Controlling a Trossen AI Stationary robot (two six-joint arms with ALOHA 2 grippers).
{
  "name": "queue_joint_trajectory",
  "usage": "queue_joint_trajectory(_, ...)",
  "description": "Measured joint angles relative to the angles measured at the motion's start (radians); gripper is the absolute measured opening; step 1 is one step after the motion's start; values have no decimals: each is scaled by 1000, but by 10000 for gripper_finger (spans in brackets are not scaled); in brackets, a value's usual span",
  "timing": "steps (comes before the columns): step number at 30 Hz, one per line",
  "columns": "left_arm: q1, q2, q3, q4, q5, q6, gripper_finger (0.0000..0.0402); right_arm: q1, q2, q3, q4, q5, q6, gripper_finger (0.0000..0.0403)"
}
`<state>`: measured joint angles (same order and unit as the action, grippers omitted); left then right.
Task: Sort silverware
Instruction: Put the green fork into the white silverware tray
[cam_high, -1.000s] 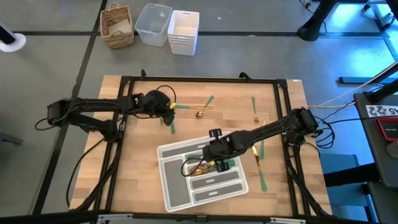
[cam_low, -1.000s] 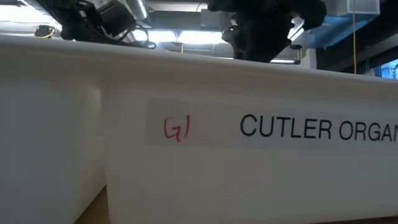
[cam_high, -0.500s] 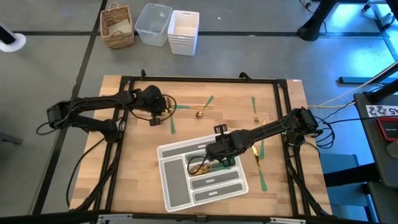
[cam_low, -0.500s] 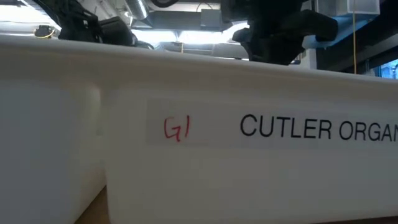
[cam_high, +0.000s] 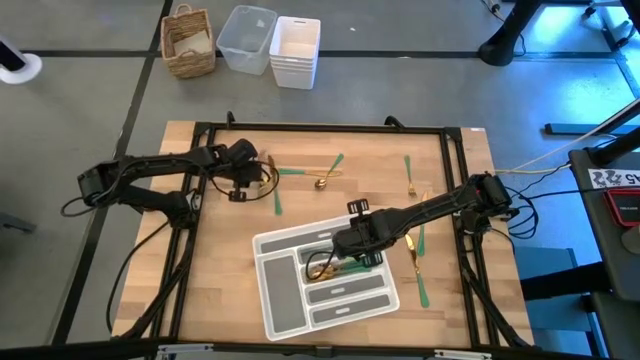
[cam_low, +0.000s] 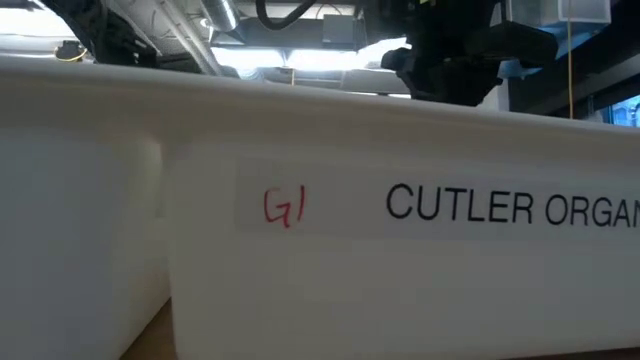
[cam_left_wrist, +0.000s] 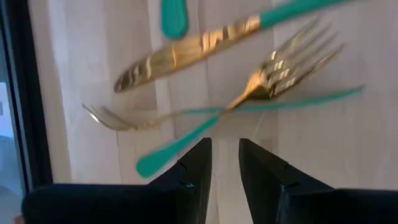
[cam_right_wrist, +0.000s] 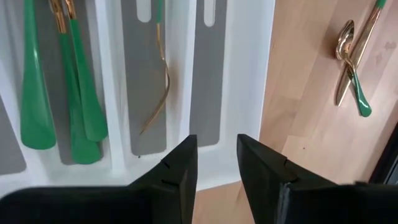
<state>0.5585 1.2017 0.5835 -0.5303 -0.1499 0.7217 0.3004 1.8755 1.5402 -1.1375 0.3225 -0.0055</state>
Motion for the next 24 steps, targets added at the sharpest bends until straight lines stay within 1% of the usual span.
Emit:
queue_joint_trajectory(5, 1, 28, -6, 54, -22, 50, 74, 0, 0, 0, 7, 0, 0, 115)
queue_joint_trajectory(12, 1, 105, -6, 113, -56, 115, 74, 0, -1, 0, 11, 0, 1, 115)
queue_joint_trajectory(19, 1, 172, -6, 166, -69, 129, 74, 0, -1, 0, 10, 0, 1, 115)
queue_joint_trajectory(24, 1, 204, -6, 200, -83, 169, 74, 0, -1, 0, 10, -1, 1, 115)
